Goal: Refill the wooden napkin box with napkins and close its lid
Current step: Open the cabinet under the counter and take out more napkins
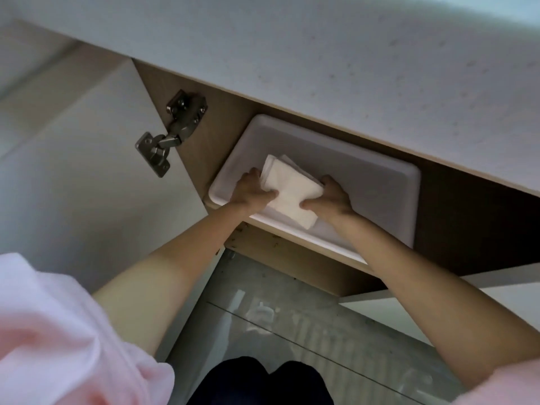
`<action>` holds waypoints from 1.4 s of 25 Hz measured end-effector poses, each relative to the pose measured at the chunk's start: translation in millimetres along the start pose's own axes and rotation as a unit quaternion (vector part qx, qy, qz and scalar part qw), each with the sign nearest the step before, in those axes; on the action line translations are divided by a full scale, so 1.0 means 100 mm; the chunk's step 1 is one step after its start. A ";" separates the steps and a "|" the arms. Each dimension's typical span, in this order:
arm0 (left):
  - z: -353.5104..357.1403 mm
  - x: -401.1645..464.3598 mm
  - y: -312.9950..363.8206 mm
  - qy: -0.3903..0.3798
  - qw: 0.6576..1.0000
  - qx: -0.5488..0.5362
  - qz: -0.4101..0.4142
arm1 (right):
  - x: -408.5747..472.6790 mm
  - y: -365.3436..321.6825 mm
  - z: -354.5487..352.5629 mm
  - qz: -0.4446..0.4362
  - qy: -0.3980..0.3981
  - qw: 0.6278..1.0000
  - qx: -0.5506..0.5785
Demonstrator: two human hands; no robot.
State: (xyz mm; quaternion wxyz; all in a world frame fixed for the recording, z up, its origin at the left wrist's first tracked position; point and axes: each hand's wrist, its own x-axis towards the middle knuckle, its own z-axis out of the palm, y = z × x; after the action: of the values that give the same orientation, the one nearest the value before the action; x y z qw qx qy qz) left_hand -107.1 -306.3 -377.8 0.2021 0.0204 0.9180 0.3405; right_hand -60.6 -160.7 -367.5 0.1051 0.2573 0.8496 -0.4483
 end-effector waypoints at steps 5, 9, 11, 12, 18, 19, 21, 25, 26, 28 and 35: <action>-0.29 -0.55 0.07 -0.043 0.994 -0.093 -0.043 | -0.64 -0.15 -0.21 0.029 -0.024 0.986 0.163; -0.57 -1.14 0.09 -0.148 0.967 -0.181 -0.103 | -1.23 -0.27 -0.37 0.071 -0.109 0.958 0.257; -0.72 -1.43 0.11 -0.187 0.951 -0.213 -0.120 | -1.50 -0.34 -0.45 0.078 -0.168 0.933 0.310; -0.79 -1.57 0.13 -0.203 0.941 -0.237 -0.129 | -1.63 -0.38 -0.50 0.081 -0.196 0.923 0.322; -1.13 -2.26 0.30 -0.281 0.874 -0.373 -0.136 | -2.27 -0.59 -0.78 0.099 -0.277 0.900 0.321; -1.19 -2.36 0.35 -0.288 0.870 -0.375 -0.137 | -2.38 -0.64 -0.83 0.094 -0.281 0.900 0.320; -1.28 -2.55 0.44 -0.276 0.870 -0.387 -0.133 | -2.57 -0.75 -0.95 0.085 -0.283 0.904 0.309; -1.38 -2.86 0.63 -0.219 0.875 -0.418 -0.106 | -2.85 -0.89 -1.07 0.089 -0.231 0.929 0.276; -1.40 -2.94 0.68 -0.210 0.877 -0.421 -0.100 | -2.91 -0.93 -1.07 0.094 -0.213 0.936 0.265; -1.43 -3.06 0.77 -0.197 0.883 -0.418 -0.085 | -3.03 -1.00 -1.07 0.104 -0.180 0.949 0.238; -1.64 -3.24 0.99 -0.143 0.905 -0.394 -0.074 | -3.31 -1.23 -1.29 0.103 -0.143 0.963 0.205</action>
State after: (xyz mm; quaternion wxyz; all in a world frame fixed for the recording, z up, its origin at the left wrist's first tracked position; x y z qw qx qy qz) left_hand 116.9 -388.0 -87.2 0.3470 -0.0804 0.6695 0.6518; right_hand 160.9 -226.7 -70.7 0.2158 0.2932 0.6842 -0.6319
